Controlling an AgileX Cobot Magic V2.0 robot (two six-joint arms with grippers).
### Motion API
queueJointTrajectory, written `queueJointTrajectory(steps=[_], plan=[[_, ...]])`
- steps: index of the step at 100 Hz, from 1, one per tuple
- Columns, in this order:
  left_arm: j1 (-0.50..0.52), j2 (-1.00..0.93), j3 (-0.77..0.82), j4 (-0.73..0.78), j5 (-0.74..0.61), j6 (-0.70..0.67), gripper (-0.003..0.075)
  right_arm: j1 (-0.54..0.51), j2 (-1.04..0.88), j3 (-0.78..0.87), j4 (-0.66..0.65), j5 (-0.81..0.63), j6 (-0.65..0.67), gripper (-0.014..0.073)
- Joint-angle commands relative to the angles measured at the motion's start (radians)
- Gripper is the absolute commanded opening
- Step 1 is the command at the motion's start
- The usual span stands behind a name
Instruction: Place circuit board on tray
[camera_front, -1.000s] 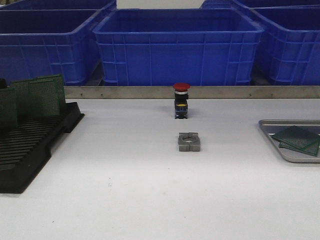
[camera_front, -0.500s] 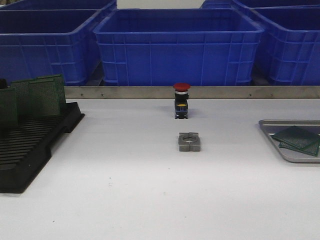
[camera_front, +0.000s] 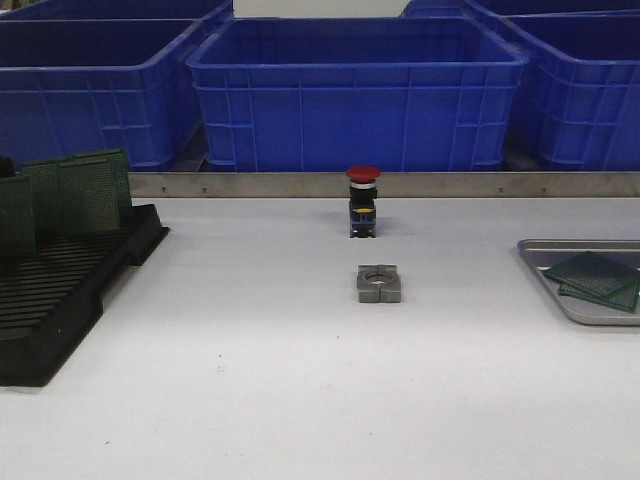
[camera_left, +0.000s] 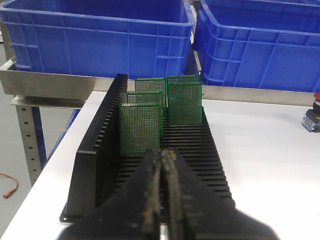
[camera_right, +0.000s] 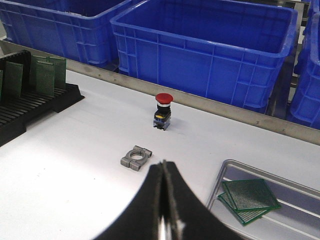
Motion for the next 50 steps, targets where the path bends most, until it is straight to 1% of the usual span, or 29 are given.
queueJointTrajectory(steps=[1, 24, 34, 39, 43, 50], plan=[[0.004, -0.032, 0.049, -0.004, -0.083, -0.004, -0.0020, 0.002, 0.009, -0.023, 0.025, -0.088, -0.006, -0.0108], [0.004, -0.032, 0.049, -0.004, -0.083, -0.004, -0.0020, -0.016, 0.009, 0.017, 0.006, -0.116, -0.006, -0.0108], [0.004, -0.032, 0.049, -0.004, -0.083, -0.004, -0.0020, -0.058, 0.008, 0.055, -0.095, -0.177, 0.010, -0.0108], [0.004, -0.032, 0.049, -0.004, -0.083, -0.004, -0.0020, -0.087, 0.002, 0.074, -0.152, -0.218, 0.067, -0.0108], [0.004, -0.032, 0.049, -0.004, -0.083, -0.004, -0.0020, -0.103, -0.004, 0.094, -0.214, -0.261, 0.142, -0.0108], [0.004, -0.032, 0.049, -0.004, -0.083, -0.004, -0.0020, -0.131, -0.022, 0.132, -0.366, -0.333, 0.296, -0.0108]])
